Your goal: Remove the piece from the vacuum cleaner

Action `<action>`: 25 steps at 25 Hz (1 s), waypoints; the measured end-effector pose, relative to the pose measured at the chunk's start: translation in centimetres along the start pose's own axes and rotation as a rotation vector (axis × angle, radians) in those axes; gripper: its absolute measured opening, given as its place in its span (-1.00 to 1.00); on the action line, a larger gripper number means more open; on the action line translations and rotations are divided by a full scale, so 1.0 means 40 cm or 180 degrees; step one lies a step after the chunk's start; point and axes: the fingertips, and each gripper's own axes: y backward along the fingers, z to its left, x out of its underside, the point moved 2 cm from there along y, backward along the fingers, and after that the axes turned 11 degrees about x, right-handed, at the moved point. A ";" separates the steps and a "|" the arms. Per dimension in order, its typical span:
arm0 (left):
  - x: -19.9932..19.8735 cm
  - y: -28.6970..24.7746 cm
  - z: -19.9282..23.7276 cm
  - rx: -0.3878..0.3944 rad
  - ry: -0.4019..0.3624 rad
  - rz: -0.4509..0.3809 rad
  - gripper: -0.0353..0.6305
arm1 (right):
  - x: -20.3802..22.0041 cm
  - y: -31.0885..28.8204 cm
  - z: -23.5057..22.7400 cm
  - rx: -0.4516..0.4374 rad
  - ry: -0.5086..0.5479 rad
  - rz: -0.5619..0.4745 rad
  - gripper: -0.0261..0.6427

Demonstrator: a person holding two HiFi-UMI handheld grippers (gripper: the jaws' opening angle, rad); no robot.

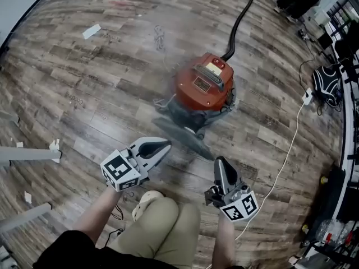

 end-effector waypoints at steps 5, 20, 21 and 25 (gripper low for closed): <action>0.092 0.012 0.080 -0.0258 -0.0246 -0.0135 -0.89 | 0.056 0.016 -0.092 -0.0130 0.0220 -0.0211 -0.89; 0.209 0.063 0.314 -0.1219 -0.0646 -0.0255 -0.21 | 0.268 0.031 -0.188 -0.0384 0.0967 0.0292 -0.24; 0.215 0.050 0.317 -0.1153 -0.0647 -0.0203 -0.21 | 0.268 0.029 -0.186 -0.0372 0.0994 0.0281 -0.24; 0.214 0.041 0.317 -0.1154 -0.0685 -0.0147 -0.51 | 0.270 0.011 -0.197 -0.0238 0.0993 0.0284 -0.75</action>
